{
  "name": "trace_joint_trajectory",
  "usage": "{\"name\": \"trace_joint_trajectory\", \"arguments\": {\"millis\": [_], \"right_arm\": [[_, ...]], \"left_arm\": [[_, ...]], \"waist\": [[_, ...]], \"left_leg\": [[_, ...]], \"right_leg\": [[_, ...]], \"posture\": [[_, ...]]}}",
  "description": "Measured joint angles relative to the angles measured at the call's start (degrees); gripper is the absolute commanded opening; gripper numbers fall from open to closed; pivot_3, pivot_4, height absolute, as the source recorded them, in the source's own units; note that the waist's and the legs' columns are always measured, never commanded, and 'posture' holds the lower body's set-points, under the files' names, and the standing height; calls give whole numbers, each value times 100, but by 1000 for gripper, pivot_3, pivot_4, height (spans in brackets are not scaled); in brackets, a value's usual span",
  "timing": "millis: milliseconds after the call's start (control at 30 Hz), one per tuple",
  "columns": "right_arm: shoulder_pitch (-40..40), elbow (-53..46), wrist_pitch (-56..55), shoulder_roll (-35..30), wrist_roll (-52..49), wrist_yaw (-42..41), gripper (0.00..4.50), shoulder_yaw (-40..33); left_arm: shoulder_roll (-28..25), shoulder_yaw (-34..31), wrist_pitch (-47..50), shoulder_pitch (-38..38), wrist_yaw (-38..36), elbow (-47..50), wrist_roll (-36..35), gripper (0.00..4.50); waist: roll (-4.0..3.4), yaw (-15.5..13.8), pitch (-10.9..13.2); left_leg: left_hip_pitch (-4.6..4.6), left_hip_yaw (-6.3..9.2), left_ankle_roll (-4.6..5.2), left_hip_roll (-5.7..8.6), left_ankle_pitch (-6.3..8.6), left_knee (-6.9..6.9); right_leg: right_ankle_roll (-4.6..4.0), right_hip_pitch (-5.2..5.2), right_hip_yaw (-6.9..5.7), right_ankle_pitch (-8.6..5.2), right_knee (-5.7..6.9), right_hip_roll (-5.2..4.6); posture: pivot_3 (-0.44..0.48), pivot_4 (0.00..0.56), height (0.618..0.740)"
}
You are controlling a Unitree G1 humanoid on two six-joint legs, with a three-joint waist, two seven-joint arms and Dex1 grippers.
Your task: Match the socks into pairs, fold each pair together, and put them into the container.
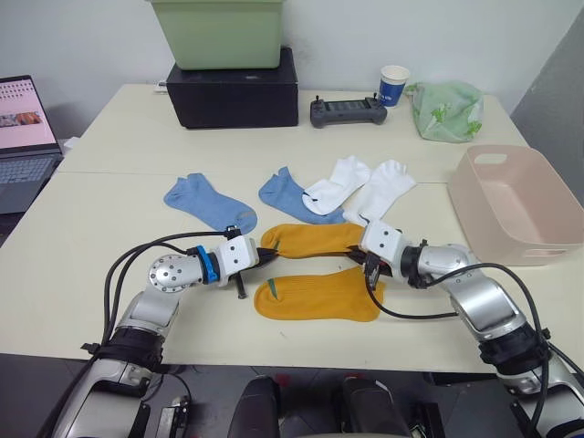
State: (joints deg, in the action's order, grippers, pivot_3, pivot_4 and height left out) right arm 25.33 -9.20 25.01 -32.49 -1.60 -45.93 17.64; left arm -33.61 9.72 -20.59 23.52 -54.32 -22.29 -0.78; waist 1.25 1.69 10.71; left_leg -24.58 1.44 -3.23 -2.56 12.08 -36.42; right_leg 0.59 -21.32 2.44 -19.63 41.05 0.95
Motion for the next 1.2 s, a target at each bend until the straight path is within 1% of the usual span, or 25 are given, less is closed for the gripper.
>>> {"name": "trace_joint_trajectory", "arguments": {"millis": [167,200,267,333,433,467,600,667,733,800,933,1100,1200], "right_arm": [[210,38,-216,-70,-29,-233,0,-100],[239,37,-271,-118,-54,-338,0,-99],[245,36,-437,-348,-153,-649,0,-102],[226,-50,-415,-504,-316,-896,0,-169],[175,-563,-116,-867,-810,-1371,0,-418],[162,-704,0,-941,-945,-1467,0,-470],[47,-1340,702,-1283,-1732,-1927,0,-646],[-21,-1672,1208,-1567,-2294,-2183,0,-794],[-63,-1989,1774,-1761,-2917,-2293,0,-1032],[-141,-2272,2229,-1864,-3450,-2321,0,-1199],[-438,-2566,2823,-1956,-4068,-2220,0,-1242],[-995,-2595,2875,-2118,-4122,-2184,0,-1140],[-1046,-2596,2900,-2313,-4257,-2308,0,-1142]], "left_arm": [[-76,-57,286,-79,-209,254,-267,20],[-87,-105,411,-96,-251,364,-358,20],[-248,-232,783,-206,-396,879,-647,20],[-486,-394,1298,-379,-559,1526,-1044,20],[-923,-656,2246,-752,-851,2694,-1790,20],[-1016,-692,2453,-846,-916,2917,-1947,20],[-1560,-873,3633,-1267,-1159,3932,-2772,20],[-2023,-1046,4237,-1574,-1339,4383,-3195,20],[-2314,-1236,4766,-1872,-1454,4752,-3621,20],[-2440,-1288,5157,-2061,-1512,4981,-3930,20],[-2490,-1289,5646,-2105,-1459,5079,-4110,20],[-2500,-1220,6158,-2163,-1440,5083,-4229,20],[-2736,-1230,6434,-2168,-1616,5150,-4464,20]], "waist": [[0,5,0],[0,4,0],[0,6,0],[0,13,1],[-1,19,1],[-1,19,1],[-1,16,1],[-2,21,2],[-2,19,3],[-2,13,3],[-2,10,3],[-2,13,3],[-1,20,3]], "left_leg": [[-2,1,0,-3,0,0],[-2,2,0,-3,0,0],[-5,2,0,-3,0,0],[-5,2,0,-6,0,0],[-4,6,0,-9,0,1],[-3,6,0,-9,0,1],[1,8,0,-9,1,0],[2,12,1,-11,1,2],[3,13,1,-11,1,3],[7,12,1,-11,1,3],[7,5,1,-7,1,3],[6,2,2,-7,1,4],[8,3,2,-10,1,5]], "right_leg": [[0,-3,-1,0,0,0],[0,-2,0,0,-1,0],[0,-3,1,0,-4,0],[0,-4,4,0,-4,0],[0,-2,4,0,-4,0],[0,-1,4,-1,-3,0],[-1,3,4,-1,-4,0],[-1,2,8,-1,-6,0],[-1,3,6,-1,-6,0],[-1,8,5,-2,-7,-1],[0,8,7,-2,-9,0],[1,4,8,-3,-11,1],[1,4,8,-3,-11,3]], "posture": [[0,150,740],[0,150,740],[0,150,740],[0,150,740],[0,150,740],[0,150,740],[0,150,740],[0,150,740],[0,150,740],[0,150,740],[0,150,740],[0,150,740],[0,150,740]]}}
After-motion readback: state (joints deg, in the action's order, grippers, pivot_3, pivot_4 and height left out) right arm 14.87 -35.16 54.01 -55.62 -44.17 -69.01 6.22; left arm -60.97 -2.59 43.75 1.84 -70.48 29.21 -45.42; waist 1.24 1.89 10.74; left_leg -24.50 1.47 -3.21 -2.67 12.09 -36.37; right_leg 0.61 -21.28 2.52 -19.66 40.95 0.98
